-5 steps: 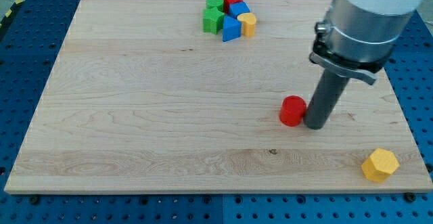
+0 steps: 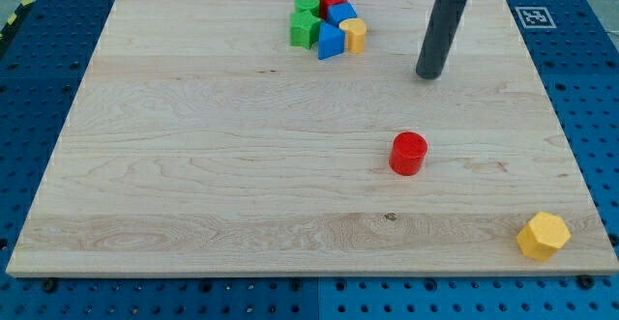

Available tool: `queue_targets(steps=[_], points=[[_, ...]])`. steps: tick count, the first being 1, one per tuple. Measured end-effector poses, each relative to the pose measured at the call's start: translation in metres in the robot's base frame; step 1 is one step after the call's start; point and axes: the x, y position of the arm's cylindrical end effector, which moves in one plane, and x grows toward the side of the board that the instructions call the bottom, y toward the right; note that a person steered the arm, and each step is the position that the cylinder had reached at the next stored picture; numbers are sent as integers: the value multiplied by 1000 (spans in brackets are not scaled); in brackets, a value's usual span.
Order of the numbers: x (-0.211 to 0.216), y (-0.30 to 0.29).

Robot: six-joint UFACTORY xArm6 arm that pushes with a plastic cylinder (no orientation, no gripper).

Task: Move your arm closer to the red star

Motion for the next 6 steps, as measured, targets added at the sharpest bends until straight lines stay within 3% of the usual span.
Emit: queue_targets(steps=[2,4,6], points=[[-89,-24],[-149,-86],[-141,-92]])
